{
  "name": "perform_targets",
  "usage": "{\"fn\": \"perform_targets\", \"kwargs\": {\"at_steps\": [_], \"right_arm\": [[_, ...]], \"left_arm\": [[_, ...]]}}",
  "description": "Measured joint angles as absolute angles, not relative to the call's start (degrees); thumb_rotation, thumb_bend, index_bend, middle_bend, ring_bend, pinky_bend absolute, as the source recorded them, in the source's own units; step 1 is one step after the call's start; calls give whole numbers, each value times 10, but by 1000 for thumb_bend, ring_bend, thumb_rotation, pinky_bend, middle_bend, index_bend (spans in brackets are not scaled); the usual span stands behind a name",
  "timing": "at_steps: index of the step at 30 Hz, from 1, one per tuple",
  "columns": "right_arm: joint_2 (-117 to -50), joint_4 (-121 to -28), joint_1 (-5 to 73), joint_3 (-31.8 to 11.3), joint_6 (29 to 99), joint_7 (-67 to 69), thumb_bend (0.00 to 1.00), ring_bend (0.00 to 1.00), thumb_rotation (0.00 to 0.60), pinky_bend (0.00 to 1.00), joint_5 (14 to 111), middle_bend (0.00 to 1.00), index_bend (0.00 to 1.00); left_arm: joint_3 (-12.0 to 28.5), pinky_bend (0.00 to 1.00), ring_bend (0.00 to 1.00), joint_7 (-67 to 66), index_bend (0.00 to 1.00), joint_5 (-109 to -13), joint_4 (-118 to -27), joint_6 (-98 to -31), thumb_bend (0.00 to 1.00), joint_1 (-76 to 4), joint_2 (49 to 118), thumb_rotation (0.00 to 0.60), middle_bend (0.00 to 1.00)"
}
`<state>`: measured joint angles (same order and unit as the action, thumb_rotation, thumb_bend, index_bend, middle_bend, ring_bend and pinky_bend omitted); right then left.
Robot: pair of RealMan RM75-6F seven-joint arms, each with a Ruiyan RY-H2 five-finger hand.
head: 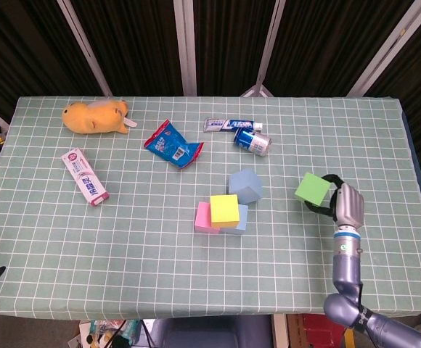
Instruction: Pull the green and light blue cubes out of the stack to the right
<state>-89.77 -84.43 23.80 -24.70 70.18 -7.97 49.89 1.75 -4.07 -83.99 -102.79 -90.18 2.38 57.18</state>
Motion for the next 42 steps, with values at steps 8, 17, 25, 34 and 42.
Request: {"fn": "perform_targets", "kwargs": {"at_steps": [8,17,25,34,42], "right_arm": [[-865,-858,222,-233,654,-32,272,692,600,340,500,622,476],[-810,-872,221,-186,561,-25,92,69,600,7,510,1,0],[-776,-921,197,-177,585,37,52,39,600,0,563,0,0],[-723,-1005,150,-128,616,119,52,91,600,0,686,0,0],[-751,-1015,140,-75,601,142,51,150,600,0,715,1,0]], "left_arm": [[17,0,0,-46,235,-840,-1029,-900,133,23,573,600,0],[19,0,0,-41,235,-833,-1030,-900,133,23,571,600,0],[19,0,0,-41,235,-834,-1031,-902,133,24,571,600,0],[17,0,0,-47,235,-837,-1033,-897,133,21,573,600,0],[17,0,0,-35,235,-836,-1034,-902,133,25,567,600,0]]}}
